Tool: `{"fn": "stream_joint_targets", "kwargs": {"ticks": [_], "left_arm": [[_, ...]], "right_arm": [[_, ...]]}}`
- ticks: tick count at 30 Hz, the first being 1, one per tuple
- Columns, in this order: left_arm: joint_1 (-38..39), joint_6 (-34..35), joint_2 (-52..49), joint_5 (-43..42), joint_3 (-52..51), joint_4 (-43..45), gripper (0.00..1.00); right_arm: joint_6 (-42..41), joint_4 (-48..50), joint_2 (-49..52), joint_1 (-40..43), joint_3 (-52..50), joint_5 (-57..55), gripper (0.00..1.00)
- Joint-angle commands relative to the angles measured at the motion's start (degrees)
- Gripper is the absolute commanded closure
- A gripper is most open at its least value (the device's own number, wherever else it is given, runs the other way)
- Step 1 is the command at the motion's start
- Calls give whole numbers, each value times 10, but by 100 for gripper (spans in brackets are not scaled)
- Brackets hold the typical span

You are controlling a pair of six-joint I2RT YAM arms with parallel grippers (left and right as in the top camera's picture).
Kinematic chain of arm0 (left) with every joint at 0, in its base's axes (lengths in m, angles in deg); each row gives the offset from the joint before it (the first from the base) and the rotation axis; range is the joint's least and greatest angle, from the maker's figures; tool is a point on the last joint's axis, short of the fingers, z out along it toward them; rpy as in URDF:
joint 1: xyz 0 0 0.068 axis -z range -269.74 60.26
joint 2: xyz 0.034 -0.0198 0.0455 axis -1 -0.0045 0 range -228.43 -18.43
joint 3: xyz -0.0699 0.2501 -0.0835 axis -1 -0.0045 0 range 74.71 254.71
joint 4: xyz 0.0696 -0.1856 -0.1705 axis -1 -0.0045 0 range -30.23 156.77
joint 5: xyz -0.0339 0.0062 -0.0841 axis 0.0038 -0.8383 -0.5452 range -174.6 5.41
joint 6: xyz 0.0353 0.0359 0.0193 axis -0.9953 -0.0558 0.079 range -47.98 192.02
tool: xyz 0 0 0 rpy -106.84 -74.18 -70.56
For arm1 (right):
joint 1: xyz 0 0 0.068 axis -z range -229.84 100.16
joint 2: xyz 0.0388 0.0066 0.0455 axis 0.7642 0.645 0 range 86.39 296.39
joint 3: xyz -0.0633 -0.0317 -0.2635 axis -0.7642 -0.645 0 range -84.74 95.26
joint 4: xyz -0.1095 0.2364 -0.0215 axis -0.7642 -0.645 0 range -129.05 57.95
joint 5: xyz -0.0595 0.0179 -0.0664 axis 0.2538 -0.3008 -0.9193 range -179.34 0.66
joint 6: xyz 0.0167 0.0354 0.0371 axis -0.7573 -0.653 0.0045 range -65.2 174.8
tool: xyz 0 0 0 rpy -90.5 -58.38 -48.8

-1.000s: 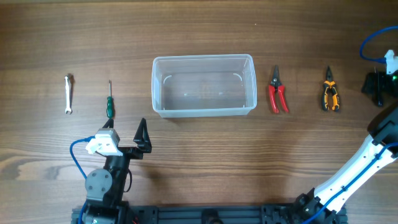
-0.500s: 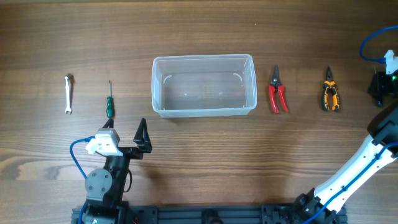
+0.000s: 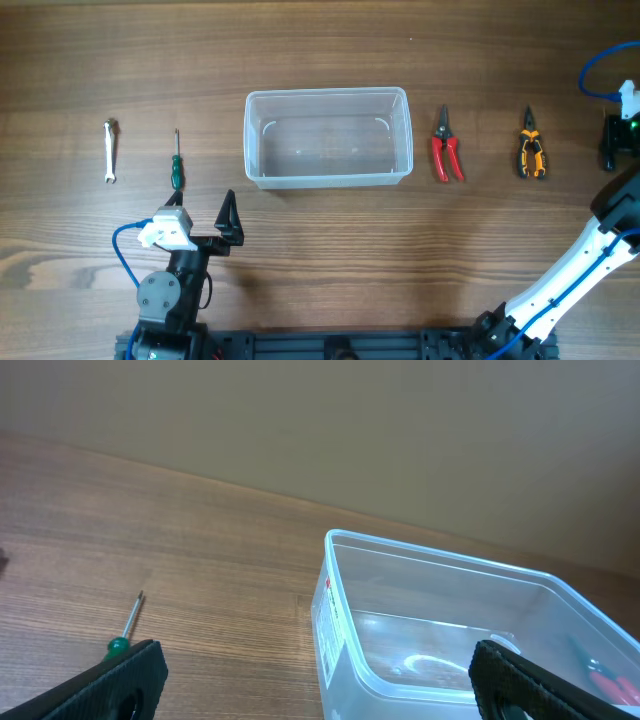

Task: Pack container
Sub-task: 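Lower the right gripper and close it on the screwdriver's black handle, then lift the screwdriver and carry it over the clear container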

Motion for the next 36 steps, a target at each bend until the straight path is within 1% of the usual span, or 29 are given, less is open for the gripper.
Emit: {"fn": "stream_joint_targets", "kwargs": {"ticks": [1,2,6,11,16,20,23,26,31,33,36], "left_arm": [[-4,-12,4,6,-3,2,0],[-4,-12,4,6,-3,2,0],[-4,-12,4,6,-3,2,0],[-4,-12,4,6,-3,2,0],[-4,-12,4,6,-3,2,0],[-4,-12,4,6,-3,2,0],[-4,-12,4,6,-3,2,0],[-4,-12,4,6,-3,2,0],[-4,-12,4,6,-3,2,0],[-4,-12,4,6,-3,2,0],[-4,-12,4,6,-3,2,0]], "right_arm": [[-8,4,21,-2,9,-4,91],[-8,4,21,-2,9,-4,91],[-9,6,19,-7,11,-4,96],[-20,1,10,-19,36,-3,96],[-21,-24,-18,-47,104,-1,96],[-21,-74,-55,-89,178,40,96],[-21,-129,-102,-141,219,86,96],[-20,-156,-150,-197,226,108,96],[-6,-197,-234,-332,226,122,96],[-5,-213,-250,-380,226,122,96],[22,-257,-259,-466,226,122,96]]}}
